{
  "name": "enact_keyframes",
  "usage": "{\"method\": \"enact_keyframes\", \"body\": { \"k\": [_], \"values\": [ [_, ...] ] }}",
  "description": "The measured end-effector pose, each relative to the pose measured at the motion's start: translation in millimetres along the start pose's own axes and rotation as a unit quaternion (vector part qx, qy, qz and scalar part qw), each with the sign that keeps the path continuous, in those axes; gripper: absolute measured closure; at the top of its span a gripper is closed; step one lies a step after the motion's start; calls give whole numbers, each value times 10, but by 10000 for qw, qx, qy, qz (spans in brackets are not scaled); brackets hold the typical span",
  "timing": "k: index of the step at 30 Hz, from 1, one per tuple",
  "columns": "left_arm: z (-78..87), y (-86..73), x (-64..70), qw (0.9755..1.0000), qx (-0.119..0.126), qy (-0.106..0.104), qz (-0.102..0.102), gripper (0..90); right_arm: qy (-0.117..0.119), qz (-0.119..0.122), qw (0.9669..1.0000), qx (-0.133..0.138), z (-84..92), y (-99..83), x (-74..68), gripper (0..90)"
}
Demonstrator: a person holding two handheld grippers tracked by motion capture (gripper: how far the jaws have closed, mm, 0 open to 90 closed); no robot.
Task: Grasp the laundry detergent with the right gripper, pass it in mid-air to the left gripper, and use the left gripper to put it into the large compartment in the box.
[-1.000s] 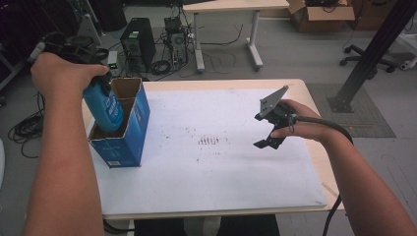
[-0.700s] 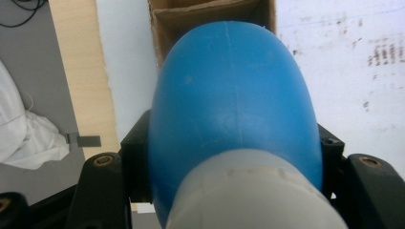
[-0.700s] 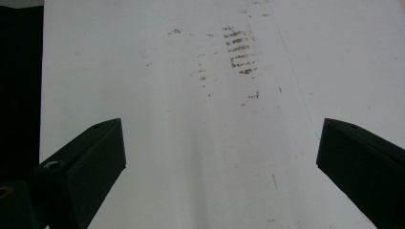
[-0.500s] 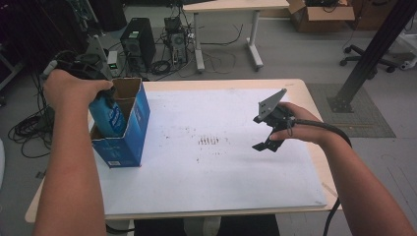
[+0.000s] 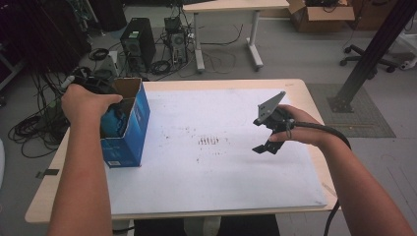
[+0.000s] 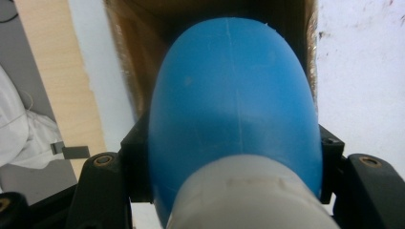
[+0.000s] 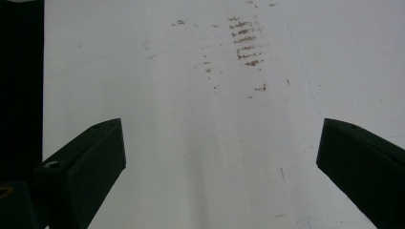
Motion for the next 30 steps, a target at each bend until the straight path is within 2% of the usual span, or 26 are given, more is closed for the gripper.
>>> {"method": "enact_keyframes", "body": {
  "k": [3, 10, 12, 16, 22, 30],
  "values": [
    [-65, 21, 17, 10000, -12, 31, -44, 382, 26, -2, 10000, -21, -24, -12, 0, 27],
    [-197, 56, 6, 10000, -18, 5, -4, 383, 46, 15, 10000, -35, -53, -11, 1, 27],
    [-234, 63, 5, 10000, -61, 29, -55, 382, 73, 8, 10000, -67, -59, -13, 2, 28],
    [-295, 66, -29, 9999, -85, -73, -17, 382, 89, 30, 9999, -96, -67, -7, 4, 28],
    [-378, 66, -50, 9999, -146, -13, -7, 382, 86, 88, 9999, -77, -64, 40, -8, 27],
    [-460, 52, -65, 9999, -154, -64, -2, 382, 125, 158, 9997, -107, -86, 75, -55, 28]
  ]
}}
Point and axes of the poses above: each handheld gripper's, and its own axes: z roughly backward along the jaws, y roughly out of its top, x roughly to its right, the point moved 2 cm from there along -z, roughly forward along the jaws, and after that the axes turned 5 degrees about -x, right-handed, at the moved point
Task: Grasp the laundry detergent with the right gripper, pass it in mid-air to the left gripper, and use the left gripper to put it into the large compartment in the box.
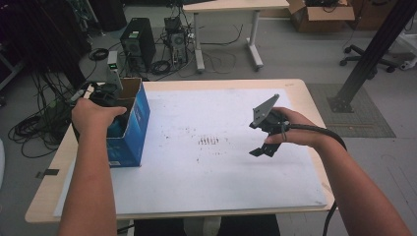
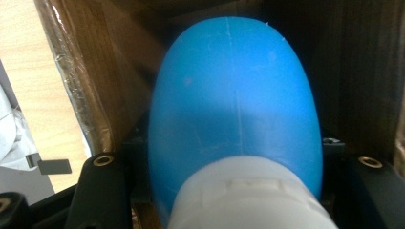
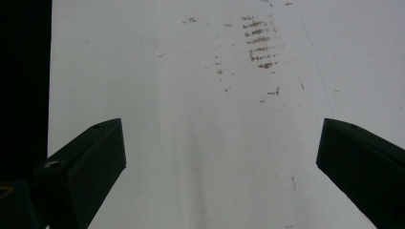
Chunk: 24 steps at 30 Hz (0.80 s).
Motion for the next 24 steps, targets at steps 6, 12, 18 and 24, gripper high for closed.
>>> {"method": "enact_keyframes", "body": {
  "k": [6, 12, 18, 24],
  "values": [
    [-16, -4, 2, 10000, 71, 9, 5, 382, 9, -81, 10000, 33, 15, -28, 12, 27],
    [-21, -2, -22, 10000, 55, -43, 43, 382, -38, -111, 9999, -35, 39, -85, 24, 28],
    [-22, 10, -3, 10000, 50, -7, 31, 381, -58, -94, 9999, -44, 58, -87, 22, 28],
    [-21, 6, 0, 10000, 41, 34, 40, 377, -71, -108, 9999, -50, 46, -99, 27, 28]
  ]
}}
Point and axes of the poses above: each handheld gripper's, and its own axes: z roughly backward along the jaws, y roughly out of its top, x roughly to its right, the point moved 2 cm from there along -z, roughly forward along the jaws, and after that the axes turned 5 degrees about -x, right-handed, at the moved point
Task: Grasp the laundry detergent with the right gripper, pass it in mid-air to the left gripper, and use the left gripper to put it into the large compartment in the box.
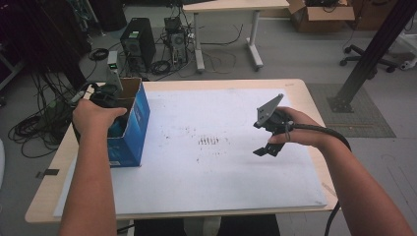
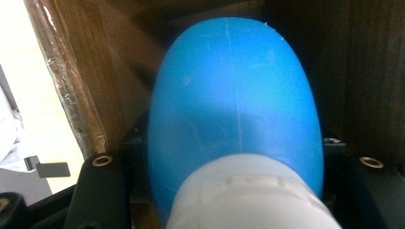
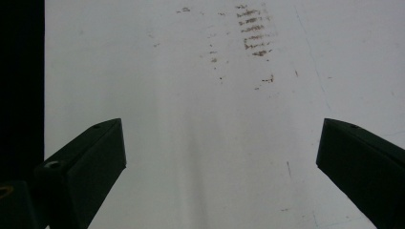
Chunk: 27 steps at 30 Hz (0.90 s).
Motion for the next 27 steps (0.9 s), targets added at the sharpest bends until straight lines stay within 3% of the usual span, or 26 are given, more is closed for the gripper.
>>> {"method": "enact_keyframes", "body": {
  "k": [11, 23, 27],
  "values": [
    [109, -27, 36, 10000, 55, 40, 48, 330, -11, 14, 10000, 5, -6, -13, -26, 28],
    [233, -63, 95, 9993, 98, 362, 63, 284, -31, 83, 9999, 75, 19, 8, -71, 28],
    [293, -80, 98, 9992, 154, 368, 57, 259, -51, 89, 9999, 96, 40, 12, -79, 28]
  ]
}}
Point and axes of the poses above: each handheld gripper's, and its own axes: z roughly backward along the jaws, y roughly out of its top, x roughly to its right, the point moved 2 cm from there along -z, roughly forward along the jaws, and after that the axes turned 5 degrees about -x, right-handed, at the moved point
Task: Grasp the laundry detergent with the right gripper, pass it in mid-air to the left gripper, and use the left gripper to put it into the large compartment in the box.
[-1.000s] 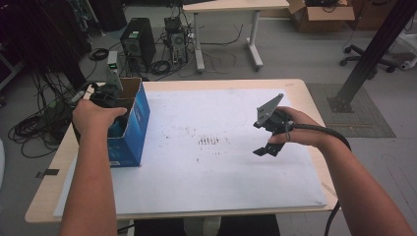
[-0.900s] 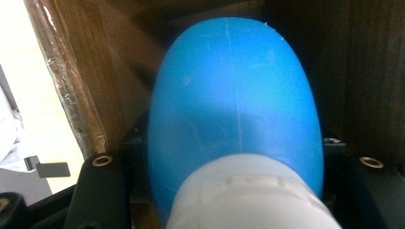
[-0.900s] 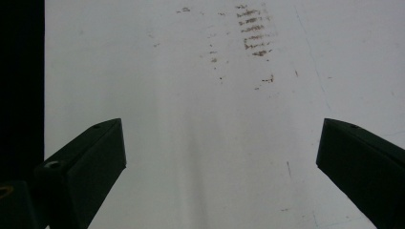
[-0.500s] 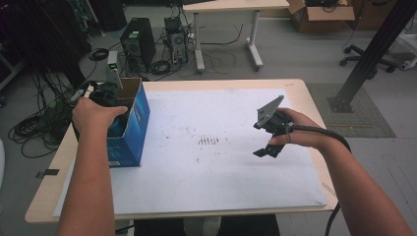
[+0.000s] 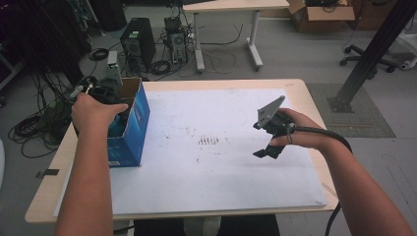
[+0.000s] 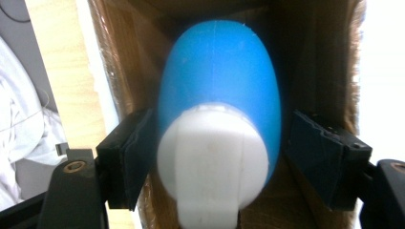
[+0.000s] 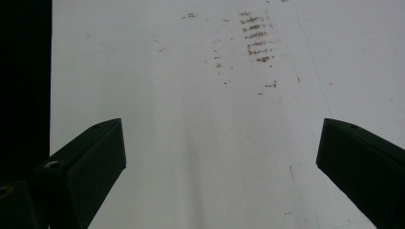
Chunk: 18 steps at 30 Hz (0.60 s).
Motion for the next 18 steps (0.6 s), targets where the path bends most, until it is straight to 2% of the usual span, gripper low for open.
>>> {"method": "enact_keyframes", "body": {
  "k": [13, 18],
  "values": [
    [156, -53, -4, 9999, 86, -19, -59, 201, -25, 55, 10000, 8, 48, 57, -28, 29],
    [245, -81, -2, 9998, 143, 83, -113, 163, -38, 70, 10000, 8, 71, 66, -34, 28]
  ]
}}
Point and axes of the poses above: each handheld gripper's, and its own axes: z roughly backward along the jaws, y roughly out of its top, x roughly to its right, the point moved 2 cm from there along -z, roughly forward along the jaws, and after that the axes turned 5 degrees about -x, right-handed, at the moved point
